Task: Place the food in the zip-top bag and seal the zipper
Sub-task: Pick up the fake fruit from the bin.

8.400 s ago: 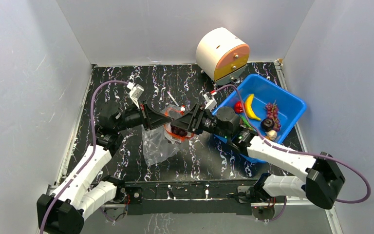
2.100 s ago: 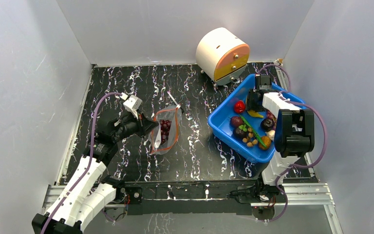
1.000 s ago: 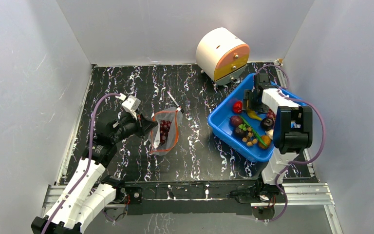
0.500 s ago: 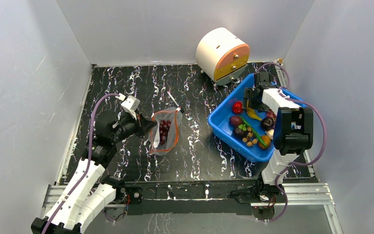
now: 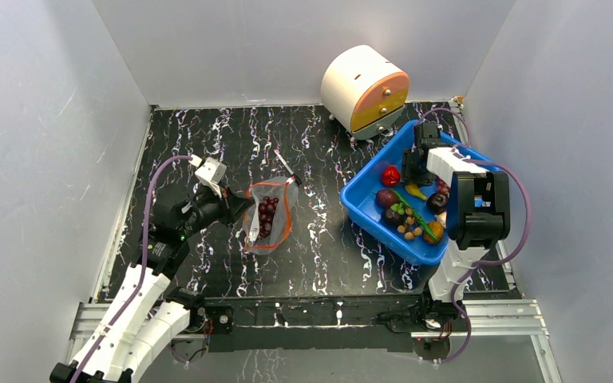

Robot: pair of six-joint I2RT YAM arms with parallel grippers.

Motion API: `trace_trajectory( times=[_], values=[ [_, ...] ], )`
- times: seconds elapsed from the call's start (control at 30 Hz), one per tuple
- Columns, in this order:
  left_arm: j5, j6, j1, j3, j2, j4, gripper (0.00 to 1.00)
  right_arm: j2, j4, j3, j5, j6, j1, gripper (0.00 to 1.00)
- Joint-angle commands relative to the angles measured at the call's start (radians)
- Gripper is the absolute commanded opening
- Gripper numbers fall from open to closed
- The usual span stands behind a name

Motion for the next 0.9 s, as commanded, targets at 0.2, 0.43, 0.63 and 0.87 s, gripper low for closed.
trace_trajectory(
  times=[0.2, 0.43, 0.63, 0.87],
  values=[
    [-0.002, 0.013, -0.005, -0.004, -0.02, 0.018, 0.0, -0.093, 0.027, -0.01, 0.023, 0.012, 0.024, 0.25],
    [-0.001, 0.011, -0.005, -0.007, -0.009, 0.028, 0.0, -0.198, -0.01, -0.014, 0.02, 0.065, 0.053, 0.2],
    [0.007, 0.005, -0.005, -0.012, -0.008, 0.031, 0.0, -0.282, -0.067, 0.025, -0.018, 0.106, 0.083, 0.18],
    [0.029, -0.018, -0.005, -0.018, 0.011, 0.055, 0.0, -0.385, -0.139, 0.108, -0.001, 0.141, 0.176, 0.18]
  ],
)
